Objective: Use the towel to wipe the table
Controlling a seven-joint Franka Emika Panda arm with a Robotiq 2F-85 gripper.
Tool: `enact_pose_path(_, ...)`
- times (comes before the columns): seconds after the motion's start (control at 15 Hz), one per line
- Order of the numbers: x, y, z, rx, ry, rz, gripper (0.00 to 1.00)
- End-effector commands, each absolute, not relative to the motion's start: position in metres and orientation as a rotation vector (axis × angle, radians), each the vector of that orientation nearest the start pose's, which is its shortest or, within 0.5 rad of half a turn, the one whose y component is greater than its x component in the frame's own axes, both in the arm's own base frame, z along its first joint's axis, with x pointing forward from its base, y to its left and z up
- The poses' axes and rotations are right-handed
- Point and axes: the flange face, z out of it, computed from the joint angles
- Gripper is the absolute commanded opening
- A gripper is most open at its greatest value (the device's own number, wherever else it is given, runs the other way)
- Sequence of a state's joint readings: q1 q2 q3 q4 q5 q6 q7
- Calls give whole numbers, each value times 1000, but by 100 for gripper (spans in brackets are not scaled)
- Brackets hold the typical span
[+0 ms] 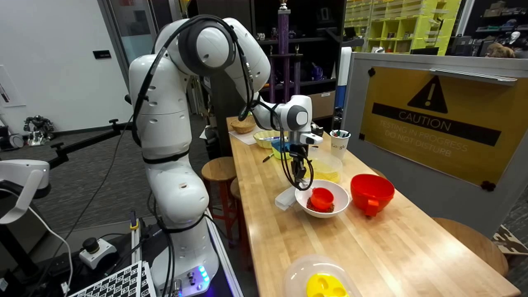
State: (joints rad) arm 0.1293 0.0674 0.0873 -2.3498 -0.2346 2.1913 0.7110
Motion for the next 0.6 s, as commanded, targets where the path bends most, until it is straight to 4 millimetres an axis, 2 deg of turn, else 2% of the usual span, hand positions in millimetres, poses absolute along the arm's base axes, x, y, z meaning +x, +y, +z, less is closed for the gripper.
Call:
enact_pose_path(0.0, 473, 96, 287, -3339, 564, 214, 27)
enact_pose_path(0.07, 473, 96, 287, -3338, 564, 213, 5)
enact_pose_path(0.27, 474, 95, 289, -3338, 570, 211, 24)
enact_pose_path(0.33, 475, 95, 289, -3338, 570, 210, 27)
enact_pose_path(0.53, 475, 95, 290, -3338, 570, 209, 27)
